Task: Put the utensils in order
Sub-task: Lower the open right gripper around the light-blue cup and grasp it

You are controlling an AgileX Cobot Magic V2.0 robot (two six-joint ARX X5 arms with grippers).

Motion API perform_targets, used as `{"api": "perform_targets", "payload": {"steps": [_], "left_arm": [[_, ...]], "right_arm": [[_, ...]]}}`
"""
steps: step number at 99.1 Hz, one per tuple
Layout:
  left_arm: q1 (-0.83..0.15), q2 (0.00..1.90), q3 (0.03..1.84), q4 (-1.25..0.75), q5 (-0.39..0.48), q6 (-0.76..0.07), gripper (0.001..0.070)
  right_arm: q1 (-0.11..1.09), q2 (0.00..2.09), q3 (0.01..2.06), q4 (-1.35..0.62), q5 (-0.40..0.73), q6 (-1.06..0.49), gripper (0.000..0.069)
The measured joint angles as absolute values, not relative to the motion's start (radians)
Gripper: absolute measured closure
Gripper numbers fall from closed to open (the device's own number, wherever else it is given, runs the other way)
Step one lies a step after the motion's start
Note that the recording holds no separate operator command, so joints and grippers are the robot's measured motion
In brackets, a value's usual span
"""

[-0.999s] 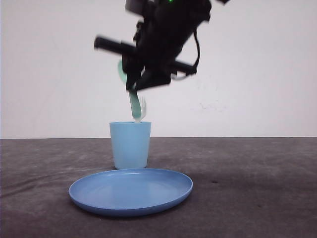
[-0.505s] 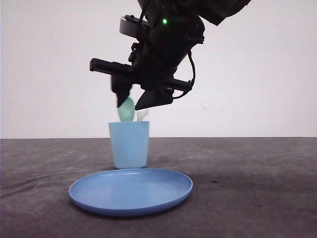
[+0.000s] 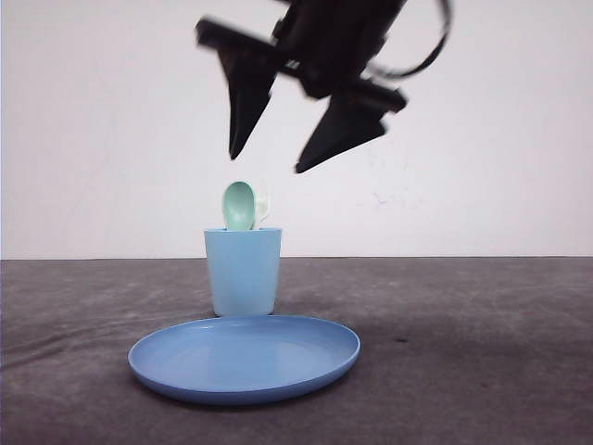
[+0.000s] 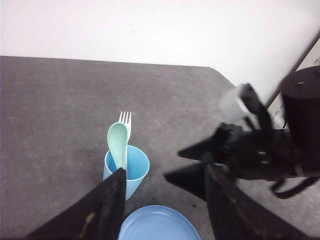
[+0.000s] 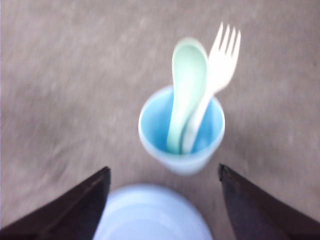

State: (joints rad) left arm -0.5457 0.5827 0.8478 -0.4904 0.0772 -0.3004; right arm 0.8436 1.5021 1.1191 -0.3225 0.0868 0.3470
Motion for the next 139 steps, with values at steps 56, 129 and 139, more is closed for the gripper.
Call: {"api": "perform_targets", "payload": {"steps": [56,129,139], "left_arm": [[-0.546,0.583,0.848,-0.49,0.077,-0.301,0.0413],[-0.546,0.583,0.848,-0.49,0.077,-0.301,0.0413],[-0.546,0.583,0.848,-0.49,0.077,-0.301,0.0413]], "right_arm": [[0.829,1.644,1.119,-0.325,-0.001,0.421,0.0009],[0.779,1.929,1.331,-0.187,0.05,0.367,0.0013],[0.778,1.929,1.331,-0.213,0.05,0.366,0.0114]]}}
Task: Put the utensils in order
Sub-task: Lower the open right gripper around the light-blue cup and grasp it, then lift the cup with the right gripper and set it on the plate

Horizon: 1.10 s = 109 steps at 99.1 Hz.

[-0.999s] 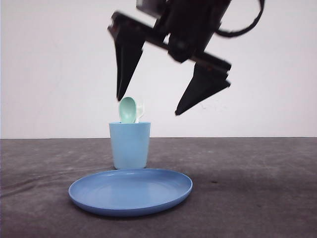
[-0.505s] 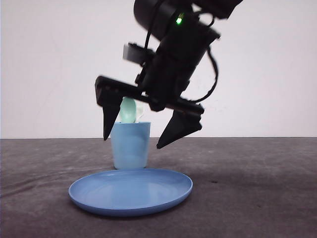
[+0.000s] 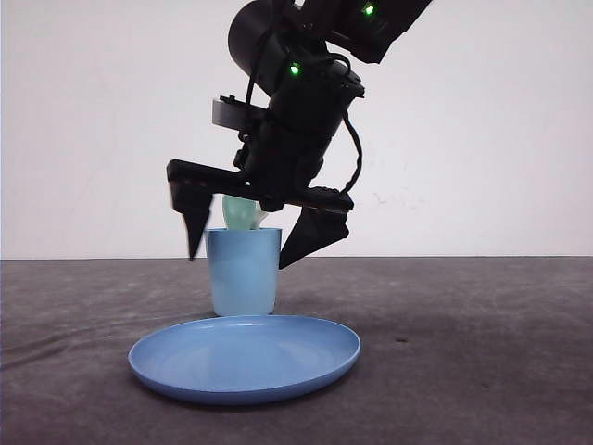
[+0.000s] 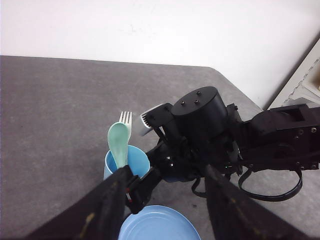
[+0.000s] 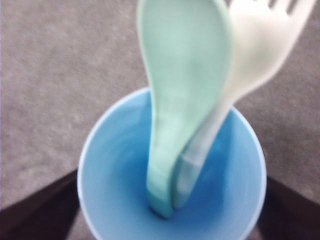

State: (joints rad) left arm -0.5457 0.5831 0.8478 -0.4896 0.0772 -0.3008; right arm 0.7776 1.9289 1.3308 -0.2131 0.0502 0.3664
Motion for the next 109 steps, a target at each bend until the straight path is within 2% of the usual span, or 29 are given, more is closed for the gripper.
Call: {"api": "perform_targets", "payload": {"steps": [7,31,51,83,99,109], "left_arm": [[-0.546,0.583,0.848,-0.49,0.077,-0.301,0.0413],[-0.546,0.583,0.848,-0.49,0.077,-0.301,0.0413],[-0.546,0.583,0.848,-0.49,0.077,-0.301,0.0413],[-0.546,0.583,0.848,-0.49,0.077,-0.301,0.0413],[-0.546,0.583,0.848,-0.491,0.077,-0.301,0.0413],[-0.546,0.583,0.848,-0.491,0.077,-0.301,0.0413]], "right_arm": [[0.778,1.929,1.331,-0.232,0.053,0.363,0.0173],[0.777,1.929,1.338,-0.252,0.057,0.361,0.0282],[0.777,1.886,1.333,-0.31,0.052,0.347,0.029],[0.815,1.616,1.334,-0.541,0.053,0.309,0.029],[0.86,1.6,1.332,-0.64,0.053,0.299,0.029],[0.9,1.602,1.296,-0.616,0.089,0.295,0.029]]}}
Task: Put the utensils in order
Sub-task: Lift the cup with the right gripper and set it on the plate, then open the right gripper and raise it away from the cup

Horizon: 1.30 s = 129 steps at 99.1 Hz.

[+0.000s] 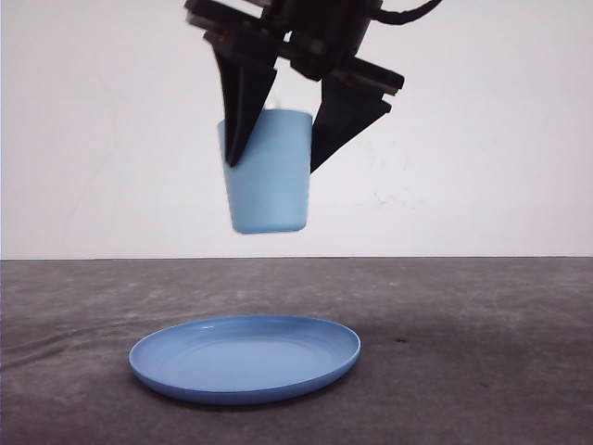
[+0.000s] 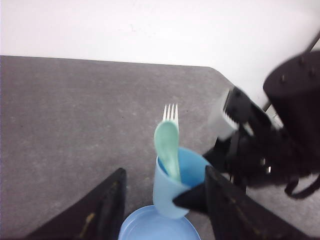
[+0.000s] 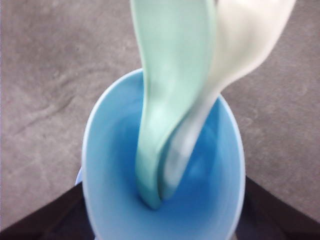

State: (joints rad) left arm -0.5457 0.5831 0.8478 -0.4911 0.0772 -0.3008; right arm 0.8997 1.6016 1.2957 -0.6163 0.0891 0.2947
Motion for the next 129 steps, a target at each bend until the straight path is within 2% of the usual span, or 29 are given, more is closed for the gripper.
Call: {"api": "perform_targets", "payload": {"steps": [36,62,68,79,86,105,129], "left_arm": [[-0.546,0.583,0.848,-0.513,0.077,-0.301,0.0413],[-0.546,0.583,0.848,-0.52,0.077,-0.301,0.0413],[-0.546,0.583,0.848,-0.52,0.077,-0.301,0.0413],[-0.546,0.583,0.848,-0.52,0.077,-0.301,0.0413],[-0.546,0.583,0.848,-0.52,0.077,-0.301,0.0413],[-0.546,0.583,0.848,-0.52,0.077,-0.301,0.0413],[-0.546,0.583,0.848,-0.546,0.077,-0.299,0.0413]], "right_arm": [[1.023,1.628,1.022,-0.283,0.182,0.348,0.029],[1.035,1.639,0.981,-0.224,0.208,0.375,0.0288],[1.035,1.639,0.981,-0.224,0.208,0.375,0.0248],[1.035,1.639,0.981,-0.228,0.205,0.392,0.007],[1.035,1.639,0.981,-0.233,0.205,0.398,0.0016],[1.035,1.625,0.981,-0.311,0.201,0.401,0.0011],[1.039,1.426,0.98,-0.448,0.211,0.4,0.0012]]}}
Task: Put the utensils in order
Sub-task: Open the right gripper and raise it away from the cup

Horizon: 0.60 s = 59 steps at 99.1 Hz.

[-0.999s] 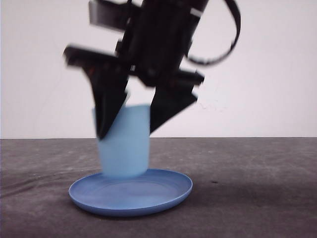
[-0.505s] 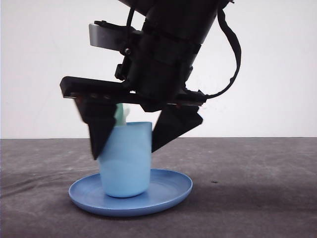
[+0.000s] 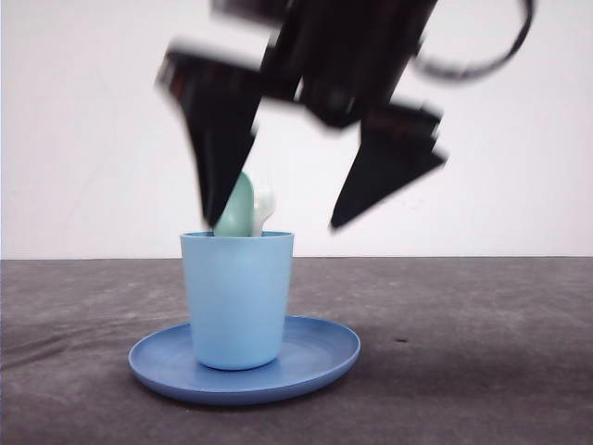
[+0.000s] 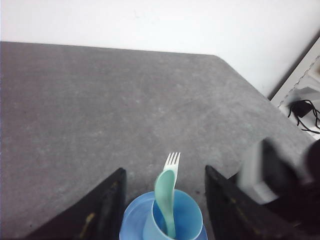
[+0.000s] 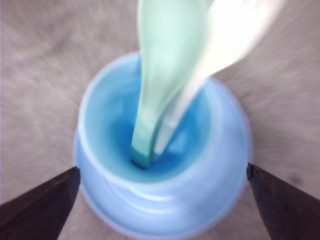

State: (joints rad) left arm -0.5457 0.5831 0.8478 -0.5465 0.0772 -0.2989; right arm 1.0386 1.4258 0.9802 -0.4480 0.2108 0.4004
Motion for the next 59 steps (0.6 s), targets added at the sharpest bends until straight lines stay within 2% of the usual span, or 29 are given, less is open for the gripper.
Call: {"api": "perform_targets", "payload": {"steps": [16,41,59], "left_arm": [[-0.546,0.583,0.848,-0.577,0.077,-0.288,0.0413],[-0.546,0.583,0.848,-0.607,0.077,-0.281,0.0413],[-0.546,0.583,0.848,-0.611,0.077,-0.281,0.0413]], "right_arm": [[1.039,1.238,0.98,-0.502,0.253,0.4,0.0011],[1.039,0.907,0.98,-0.505,0.427,0.368,0.0012],[1.039,0.748,0.98,-0.507,0.531,0.34,0.0012]]}}
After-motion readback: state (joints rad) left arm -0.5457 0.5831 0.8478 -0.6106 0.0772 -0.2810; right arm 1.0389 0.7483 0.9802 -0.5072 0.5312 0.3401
